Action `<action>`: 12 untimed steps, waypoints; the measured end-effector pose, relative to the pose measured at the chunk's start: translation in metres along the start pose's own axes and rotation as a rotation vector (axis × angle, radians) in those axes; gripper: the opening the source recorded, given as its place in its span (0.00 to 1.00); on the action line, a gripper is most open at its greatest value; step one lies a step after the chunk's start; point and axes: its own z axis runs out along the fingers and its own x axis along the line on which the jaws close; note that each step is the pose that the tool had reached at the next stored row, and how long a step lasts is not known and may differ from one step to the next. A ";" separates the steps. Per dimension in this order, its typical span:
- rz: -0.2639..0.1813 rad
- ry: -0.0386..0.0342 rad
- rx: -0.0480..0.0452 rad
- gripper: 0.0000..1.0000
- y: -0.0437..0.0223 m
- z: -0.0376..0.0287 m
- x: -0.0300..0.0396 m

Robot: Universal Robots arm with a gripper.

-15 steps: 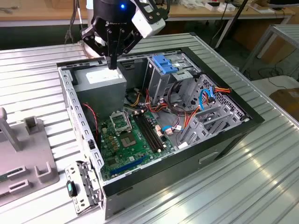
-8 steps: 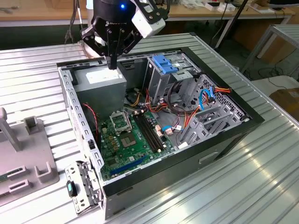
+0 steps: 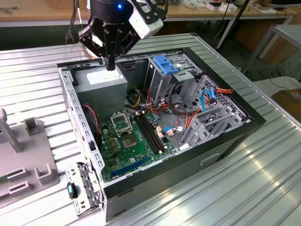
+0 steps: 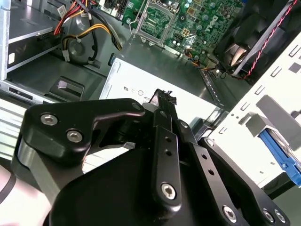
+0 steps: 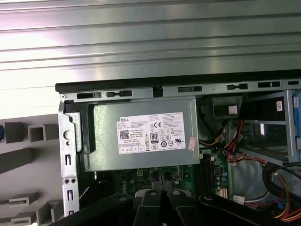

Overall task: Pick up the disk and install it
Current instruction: 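Reach for the disk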

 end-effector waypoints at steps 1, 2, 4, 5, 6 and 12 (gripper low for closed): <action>0.000 0.0000 -0.0001 0.11 -0.0001 0.0000 0.0011; 0.000 0.0000 0.0000 0.11 -0.0001 0.0000 0.0014; 0.000 0.0000 -0.0001 0.11 -0.0002 -0.0001 0.0024; 0.000 0.0000 -0.0001 0.11 -0.0003 -0.0001 0.0034; 0.000 0.0000 0.0000 0.11 -0.0004 -0.0001 0.0044; 0.000 0.0000 -0.0001 0.11 -0.0010 -0.0003 0.0123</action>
